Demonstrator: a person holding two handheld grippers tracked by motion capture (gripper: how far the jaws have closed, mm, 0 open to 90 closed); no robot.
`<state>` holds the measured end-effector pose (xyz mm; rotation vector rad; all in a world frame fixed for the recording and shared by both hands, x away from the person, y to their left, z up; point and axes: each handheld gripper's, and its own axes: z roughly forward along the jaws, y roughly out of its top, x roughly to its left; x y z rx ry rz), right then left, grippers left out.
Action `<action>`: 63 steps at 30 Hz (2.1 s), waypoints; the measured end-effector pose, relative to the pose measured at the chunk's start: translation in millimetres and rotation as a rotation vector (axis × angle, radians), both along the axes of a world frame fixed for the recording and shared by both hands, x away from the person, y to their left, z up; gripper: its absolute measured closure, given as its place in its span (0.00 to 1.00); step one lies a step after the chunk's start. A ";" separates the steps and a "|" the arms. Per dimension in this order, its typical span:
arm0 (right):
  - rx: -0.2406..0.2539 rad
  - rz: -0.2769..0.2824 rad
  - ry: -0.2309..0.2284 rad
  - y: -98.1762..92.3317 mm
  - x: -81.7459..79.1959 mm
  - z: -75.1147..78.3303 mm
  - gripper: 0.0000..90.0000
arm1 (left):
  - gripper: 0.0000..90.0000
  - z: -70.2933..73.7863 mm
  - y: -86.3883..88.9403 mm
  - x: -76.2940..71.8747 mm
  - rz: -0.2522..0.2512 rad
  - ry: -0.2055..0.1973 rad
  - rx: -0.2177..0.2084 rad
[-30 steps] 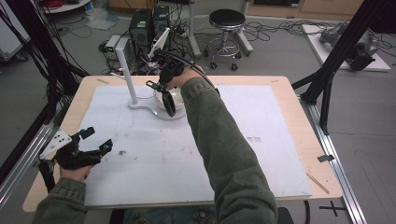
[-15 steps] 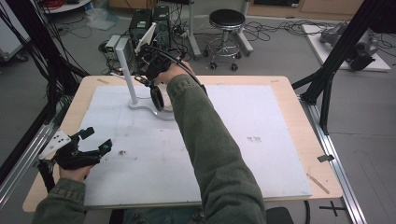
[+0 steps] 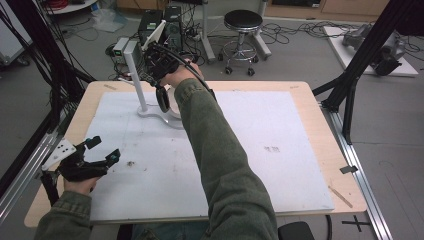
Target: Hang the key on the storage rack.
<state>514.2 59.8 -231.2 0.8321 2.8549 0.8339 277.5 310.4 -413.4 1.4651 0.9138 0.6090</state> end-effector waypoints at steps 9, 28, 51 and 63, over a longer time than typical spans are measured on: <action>0.028 0.006 -0.038 14.4 -1.4 -0.2 0.91 | 0.07 -0.1 0.1 0.1 -0.002 0.000 0.001; -0.013 -0.014 -0.038 44.5 -1.1 -3.9 0.90 | 0.07 -0.3 0.9 0.1 -0.006 0.001 0.001; 0.003 -0.104 -0.019 22.7 -3.6 -22.3 0.27 | 0.07 -0.6 0.3 0.7 -0.010 0.004 0.001; 0.025 -0.147 -0.002 -8.5 -8.6 -38.5 0.13 | 0.07 -0.4 0.2 0.6 -0.009 0.003 0.003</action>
